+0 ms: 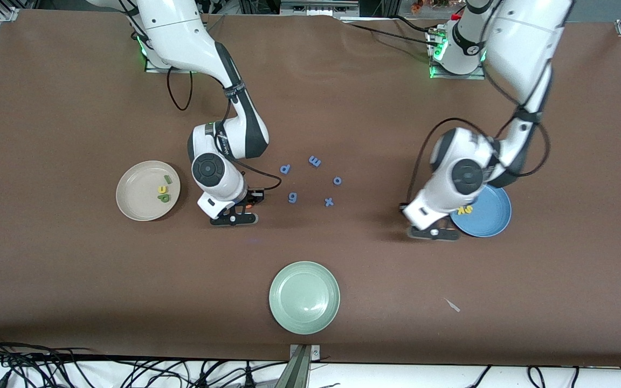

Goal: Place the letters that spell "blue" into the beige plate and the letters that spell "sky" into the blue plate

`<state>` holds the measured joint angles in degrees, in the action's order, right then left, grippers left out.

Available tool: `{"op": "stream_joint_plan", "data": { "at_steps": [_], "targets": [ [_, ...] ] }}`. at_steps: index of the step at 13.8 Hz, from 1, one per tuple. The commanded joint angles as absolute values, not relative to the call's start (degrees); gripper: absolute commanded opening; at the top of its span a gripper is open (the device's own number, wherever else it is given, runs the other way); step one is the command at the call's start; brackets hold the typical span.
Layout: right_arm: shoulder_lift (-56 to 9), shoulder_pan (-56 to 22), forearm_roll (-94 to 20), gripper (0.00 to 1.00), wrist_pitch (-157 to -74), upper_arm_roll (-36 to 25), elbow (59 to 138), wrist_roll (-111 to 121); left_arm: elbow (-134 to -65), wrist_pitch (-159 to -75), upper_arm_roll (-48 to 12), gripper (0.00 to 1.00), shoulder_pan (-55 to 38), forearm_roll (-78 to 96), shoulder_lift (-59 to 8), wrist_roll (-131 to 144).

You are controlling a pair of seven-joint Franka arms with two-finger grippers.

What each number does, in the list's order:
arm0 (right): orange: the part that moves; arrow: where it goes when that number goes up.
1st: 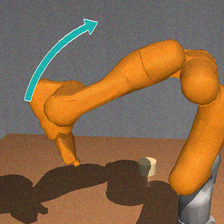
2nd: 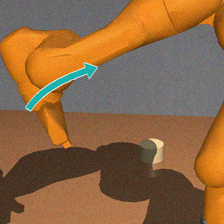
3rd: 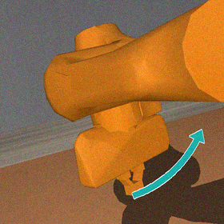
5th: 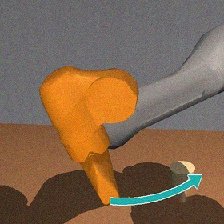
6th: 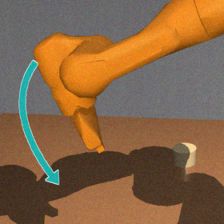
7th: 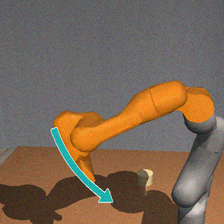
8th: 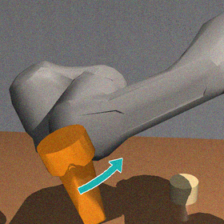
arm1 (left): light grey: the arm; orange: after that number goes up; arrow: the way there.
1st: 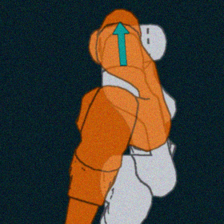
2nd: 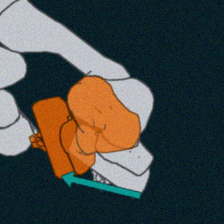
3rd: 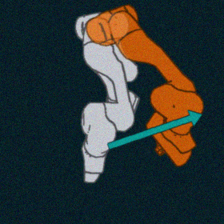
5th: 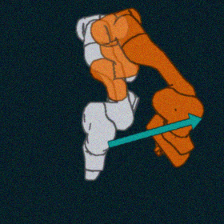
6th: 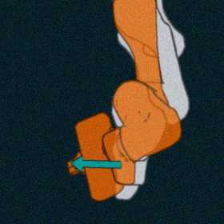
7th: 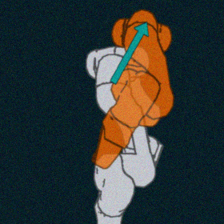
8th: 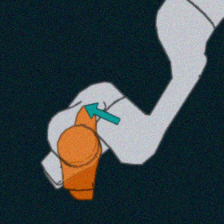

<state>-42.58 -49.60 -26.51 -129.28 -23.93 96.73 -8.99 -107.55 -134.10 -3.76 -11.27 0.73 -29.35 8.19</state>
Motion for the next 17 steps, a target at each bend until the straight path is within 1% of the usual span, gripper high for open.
{"op": "stream_joint_plan", "data": {
  "at_steps": [1, 4, 5, 6, 7, 8, 9, 11, 12, 13, 14, 15, 17],
  "targets": [
    [-39.91, -49.13, -27.42, 0.17, -122.63, -26.96, 95.88, -4.16, -120.91, -134.47, -4.31, 0.00, -3.81, 2.29, -19.00, -3.83],
    [-36.57, -49.13, -27.42, 0.17, -115.07, -33.64, 98.69, 6.04, -123.22, -132.46, -4.31, 0.00, 2.88, 1.85, -17.31, -13.77],
    [-35.17, -49.22, -27.42, 0.17, -114.44, -35.40, 100.79, 9.11, -123.40, -132.28, -4.31, 0.07, 4.29, 1.76, -17.75, -15.19],
    [-33.76, -49.22, -27.42, 0.17, -114.43, -37.16, 103.25, 12.19, -123.31, -132.54, -4.31, 0.23, 4.74, 1.67, -18.19, -15.55],
    [-33.05, -49.22, -27.42, 0.17, -114.43, -38.83, 105.36, 14.91, -123.31, -132.71, -4.22, 0.70, 4.75, 1.67, -18.28, -15.38],
    [-32.87, -49.22, -27.42, 0.17, -114.43, -40.76, 106.95, 17.03, -123.40, -132.71, -4.22, 1.00, 4.75, 1.67, -18.19, -14.86],
    [-32.96, -49.22, -27.33, 0.17, -114.35, -41.91, 107.83, 17.14, -123.66, -132.45, -4.31, 1.00, 5.62, 1.67, -17.58, -14.85],
    [-34.36, -49.13, -27.07, 0.17, -114.35, -44.02, 108.98, 16.88, -126.55, -132.36, -4.39, 1.00, 5.80, 1.76, -16.71, -14.85],
    [-35.50, -49.13, -27.07, 0.18, -114.35, -45.08, 108.98, 16.88, -127.87, -132.10, -4.48, 1.00, 5.89, 1.76, -14.35, -15.11],
    [-36.03, -48.96, -27.16, 0.34, -114.35, -45.61, 108.90, 16.61, -129.10, -131.14, -4.48, 1.00, 5.89, 1.76, -11.11, -15.38],
    [-36.12, -48.61, -27.16, 0.98, -114.26, -45.79, 108.90, 16.35, -130.16, -129.83, -4.57, 1.00, 5.71, 1.76, -8.29, -15.47],
    [-35.95, -48.34, -27.16, 1.00, -113.65, -45.88, 108.46, 16.26, -130.17, -129.29, -4.92, 1.00, 5.54, 1.76, -5.83, -15.47],
    [-35.86, -48.51, -27.25, 1.00, -109.71, -45.88, 105.49, 15.04, -129.99, -128.76, -5.01, 1.00, 5.54, 1.85, 0.15, -15.47]
  ]
}}
